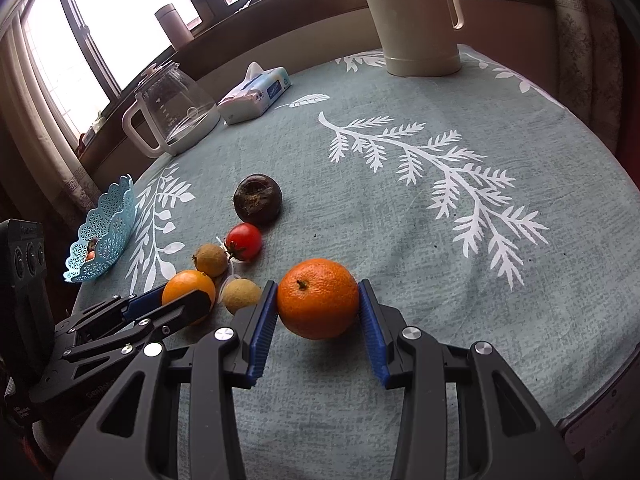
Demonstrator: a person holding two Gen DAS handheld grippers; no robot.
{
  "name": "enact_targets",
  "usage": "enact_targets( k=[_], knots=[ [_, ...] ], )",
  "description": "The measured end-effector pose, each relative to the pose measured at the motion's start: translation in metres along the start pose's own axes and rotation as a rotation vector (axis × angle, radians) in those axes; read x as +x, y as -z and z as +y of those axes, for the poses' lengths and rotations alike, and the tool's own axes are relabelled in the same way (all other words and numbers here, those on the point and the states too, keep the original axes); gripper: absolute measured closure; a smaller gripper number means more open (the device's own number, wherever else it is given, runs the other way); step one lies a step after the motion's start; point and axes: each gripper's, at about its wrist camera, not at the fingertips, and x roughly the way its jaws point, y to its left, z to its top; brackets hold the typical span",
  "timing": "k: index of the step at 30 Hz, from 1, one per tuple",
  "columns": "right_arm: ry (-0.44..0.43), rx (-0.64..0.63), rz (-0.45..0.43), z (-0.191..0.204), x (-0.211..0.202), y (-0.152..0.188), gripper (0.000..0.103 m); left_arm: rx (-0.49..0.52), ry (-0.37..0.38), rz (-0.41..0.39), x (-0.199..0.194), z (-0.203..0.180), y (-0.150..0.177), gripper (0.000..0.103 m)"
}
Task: Organize fruits
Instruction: 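Grasp another large orange with the left gripper while the right gripper holds its orange, then carry the orange into the blue basket and open the left gripper while right holds orange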
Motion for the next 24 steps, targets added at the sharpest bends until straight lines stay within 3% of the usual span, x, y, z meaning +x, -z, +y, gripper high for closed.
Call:
enact_targets(
  k=[24],
  knots=[
    [0.014,-0.004,0.005,0.0,0.002,0.001,0.062,-0.082,-0.086,-0.122,-0.028,0.019,0.0,0.063]
  ],
)
